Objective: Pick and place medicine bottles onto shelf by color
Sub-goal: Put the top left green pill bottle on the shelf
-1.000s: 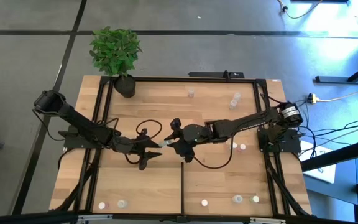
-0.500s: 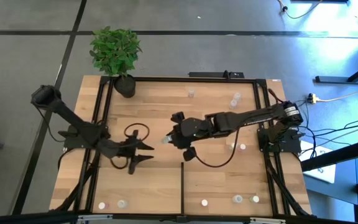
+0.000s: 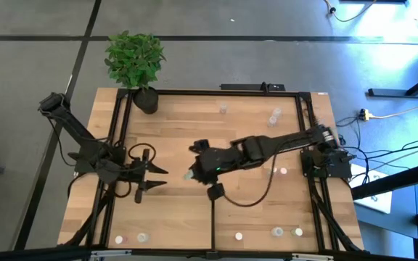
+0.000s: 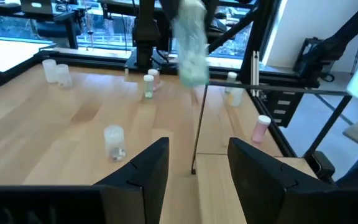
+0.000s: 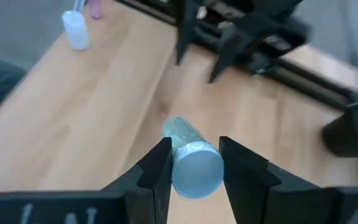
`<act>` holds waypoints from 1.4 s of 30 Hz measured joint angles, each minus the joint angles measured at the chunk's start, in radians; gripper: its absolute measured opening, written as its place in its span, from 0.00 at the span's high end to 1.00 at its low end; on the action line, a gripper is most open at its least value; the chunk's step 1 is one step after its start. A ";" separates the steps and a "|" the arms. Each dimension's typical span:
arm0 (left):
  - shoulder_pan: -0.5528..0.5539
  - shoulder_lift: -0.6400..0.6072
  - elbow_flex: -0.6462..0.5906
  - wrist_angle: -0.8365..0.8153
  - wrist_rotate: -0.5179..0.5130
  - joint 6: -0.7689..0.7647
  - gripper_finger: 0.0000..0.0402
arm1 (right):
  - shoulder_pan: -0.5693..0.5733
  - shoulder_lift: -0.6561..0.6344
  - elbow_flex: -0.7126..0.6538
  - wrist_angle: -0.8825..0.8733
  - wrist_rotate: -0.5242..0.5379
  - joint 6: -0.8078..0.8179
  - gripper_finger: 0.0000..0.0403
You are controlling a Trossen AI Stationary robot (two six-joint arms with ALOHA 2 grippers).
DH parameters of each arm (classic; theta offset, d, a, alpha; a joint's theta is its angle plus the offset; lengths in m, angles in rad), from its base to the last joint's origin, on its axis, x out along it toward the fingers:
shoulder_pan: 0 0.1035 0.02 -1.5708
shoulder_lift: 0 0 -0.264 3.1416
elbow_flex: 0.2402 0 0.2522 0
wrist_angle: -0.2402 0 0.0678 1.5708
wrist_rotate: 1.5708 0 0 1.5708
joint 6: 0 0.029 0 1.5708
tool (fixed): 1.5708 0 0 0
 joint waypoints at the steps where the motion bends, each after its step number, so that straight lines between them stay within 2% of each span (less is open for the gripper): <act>1: -0.004 -0.002 0.000 0.000 -0.004 0.000 0.61 | 0.000 0.029 0.042 -0.023 -0.015 0.021 0.70; 4: -0.015 -0.002 0.000 0.000 -0.016 0.000 0.61 | -0.001 0.115 0.184 -0.106 -0.059 0.067 0.70; 8: -0.029 -0.007 0.000 -0.003 -0.026 0.000 0.61 | 0.003 0.215 0.311 -0.210 -0.061 0.066 0.70; 16: -0.057 -0.021 0.000 -0.007 -0.045 0.007 0.61 | 0.027 0.278 0.291 -0.184 -0.089 0.033 0.70; 28: -0.056 -0.022 0.000 -0.040 -0.046 0.008 0.61 | 0.076 0.342 0.291 -0.100 -0.087 -0.113 0.70; 35: -0.055 -0.022 0.000 -0.041 -0.046 -0.009 0.61 | 0.077 0.342 0.309 -0.113 0.006 -0.125 0.70; 42: -0.055 -0.021 0.000 -0.047 -0.045 -0.039 0.61 | 0.077 0.248 0.308 -0.223 0.069 -0.122 0.70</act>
